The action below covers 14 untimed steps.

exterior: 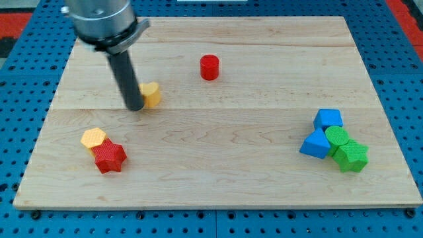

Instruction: Slide the red staryellow hexagon close to the yellow heart

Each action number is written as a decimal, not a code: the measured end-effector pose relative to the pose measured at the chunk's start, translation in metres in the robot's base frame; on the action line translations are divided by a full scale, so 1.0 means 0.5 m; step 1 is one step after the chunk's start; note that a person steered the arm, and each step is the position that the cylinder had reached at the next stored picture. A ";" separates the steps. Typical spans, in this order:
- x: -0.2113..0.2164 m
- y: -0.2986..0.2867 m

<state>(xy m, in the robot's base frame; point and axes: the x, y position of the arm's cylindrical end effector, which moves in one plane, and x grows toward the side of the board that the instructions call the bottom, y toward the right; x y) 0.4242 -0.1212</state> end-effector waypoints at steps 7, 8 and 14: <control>0.274 -0.082; 0.190 -0.036; 0.042 0.157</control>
<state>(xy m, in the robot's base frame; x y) 0.4451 -0.0426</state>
